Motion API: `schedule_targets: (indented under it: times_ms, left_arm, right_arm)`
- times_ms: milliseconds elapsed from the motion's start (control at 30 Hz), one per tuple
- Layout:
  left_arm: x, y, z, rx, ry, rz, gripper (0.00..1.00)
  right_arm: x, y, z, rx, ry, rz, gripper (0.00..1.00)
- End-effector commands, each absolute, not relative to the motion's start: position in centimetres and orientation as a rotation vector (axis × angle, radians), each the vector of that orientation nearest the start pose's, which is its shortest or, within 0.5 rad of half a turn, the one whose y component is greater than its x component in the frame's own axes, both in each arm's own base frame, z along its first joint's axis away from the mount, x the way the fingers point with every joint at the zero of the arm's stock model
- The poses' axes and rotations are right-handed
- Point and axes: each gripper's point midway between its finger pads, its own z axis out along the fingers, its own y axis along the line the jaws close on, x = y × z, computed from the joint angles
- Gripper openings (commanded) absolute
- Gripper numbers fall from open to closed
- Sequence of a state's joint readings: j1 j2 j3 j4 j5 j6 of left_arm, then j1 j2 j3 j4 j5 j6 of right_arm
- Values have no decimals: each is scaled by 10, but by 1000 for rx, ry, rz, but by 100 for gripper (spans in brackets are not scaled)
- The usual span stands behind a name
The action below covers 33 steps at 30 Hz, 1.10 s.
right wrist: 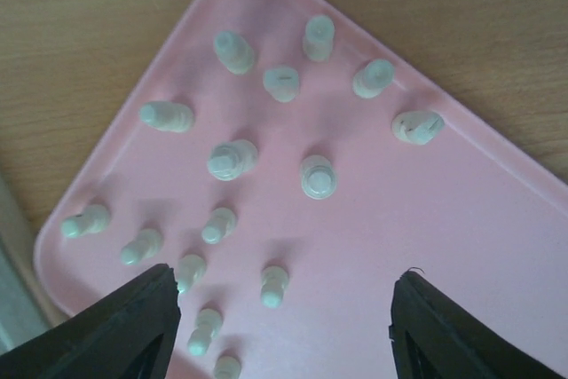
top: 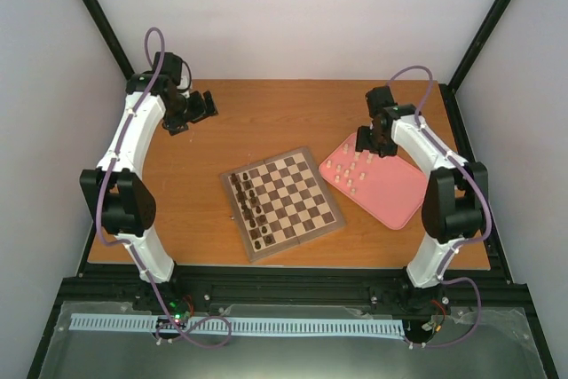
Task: Set up the chess pieces on the board
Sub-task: Pick up the chess piece from the storage box.
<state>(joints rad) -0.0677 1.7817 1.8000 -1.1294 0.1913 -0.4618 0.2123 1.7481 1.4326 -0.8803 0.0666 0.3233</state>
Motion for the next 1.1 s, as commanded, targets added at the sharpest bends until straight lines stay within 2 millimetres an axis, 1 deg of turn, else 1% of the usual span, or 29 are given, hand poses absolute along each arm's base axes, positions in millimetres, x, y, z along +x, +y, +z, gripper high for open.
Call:
schedule_targets:
  times_ms: [0, 67, 200, 400, 467, 533, 633, 800, 900, 967, 1067]
  left_arm:
    - [425, -63, 235, -428, 2628, -423, 100]
    - [425, -62, 235, -426, 2629, -413, 100]
    - [426, -61, 232, -428, 2639, -400, 100]
    - [427, -59, 228, -429, 2654, -378, 100]
    - [428, -59, 226, -429, 2660, -377, 100]
    - [430, -59, 225, -431, 2665, -374, 100]
    - [433, -58, 224, -434, 2669, -364, 100]
    - [435, -58, 221, -437, 2677, -362, 100]
    - [435, -58, 218, -440, 2683, -359, 100]
    - [435, -58, 218, -440, 2684, -356, 100]
    - [436, -57, 217, -440, 2685, -348, 100]
  right_arm:
    - [412, 66, 113, 183, 2773, -67, 63]
    - [420, 65, 106, 185, 2790, -102, 58]
    - [430, 61, 95, 193, 2821, -137, 51]
    - [434, 59, 77, 201, 2869, -92, 50]
    - [435, 58, 75, 215, 2873, -91, 49]
    - [436, 57, 73, 229, 2876, -84, 46]
    - [437, 61, 71, 217, 2888, -49, 46]
    - [436, 62, 60, 206, 2912, -48, 46]
    - [435, 61, 55, 207, 2925, -55, 42]
    - [435, 59, 54, 210, 2927, -62, 37]
    - [436, 59, 52, 208, 2931, -59, 37]
